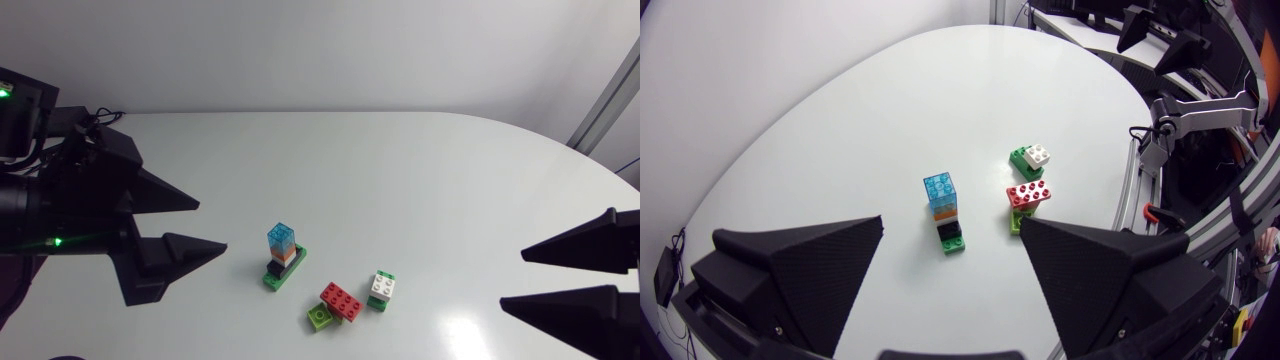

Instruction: Separate the duplo bricks

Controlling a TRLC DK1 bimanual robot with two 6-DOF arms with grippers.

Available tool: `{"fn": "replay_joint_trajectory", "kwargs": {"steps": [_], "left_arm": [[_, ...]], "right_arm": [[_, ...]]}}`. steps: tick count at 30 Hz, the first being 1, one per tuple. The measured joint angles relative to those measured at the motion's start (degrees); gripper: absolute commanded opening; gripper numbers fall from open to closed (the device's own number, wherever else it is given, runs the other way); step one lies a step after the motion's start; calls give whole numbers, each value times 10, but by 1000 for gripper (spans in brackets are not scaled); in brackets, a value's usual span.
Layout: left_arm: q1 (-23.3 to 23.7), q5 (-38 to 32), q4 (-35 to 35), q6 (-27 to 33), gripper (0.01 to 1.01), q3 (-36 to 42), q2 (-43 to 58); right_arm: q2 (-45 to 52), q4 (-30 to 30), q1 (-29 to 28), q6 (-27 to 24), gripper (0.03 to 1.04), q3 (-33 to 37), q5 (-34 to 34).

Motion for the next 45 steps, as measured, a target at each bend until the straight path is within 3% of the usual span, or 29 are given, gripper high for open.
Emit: {"fn": "replay_joint_trajectory", "kwargs": {"steps": [20, 35, 45], "left_arm": [[-8, -13, 2, 0, 956, 0, 2], [-35, -28, 85, 7, 959, -16, 81], [-48, -30, 119, 22, 959, -32, 111]], "right_arm": [[1, 12, 0, 0, 998, -3, 3], [113, 202, 0, -28, 998, -127, 45], [199, 363, 97, -54, 998, -196, 121]]}}
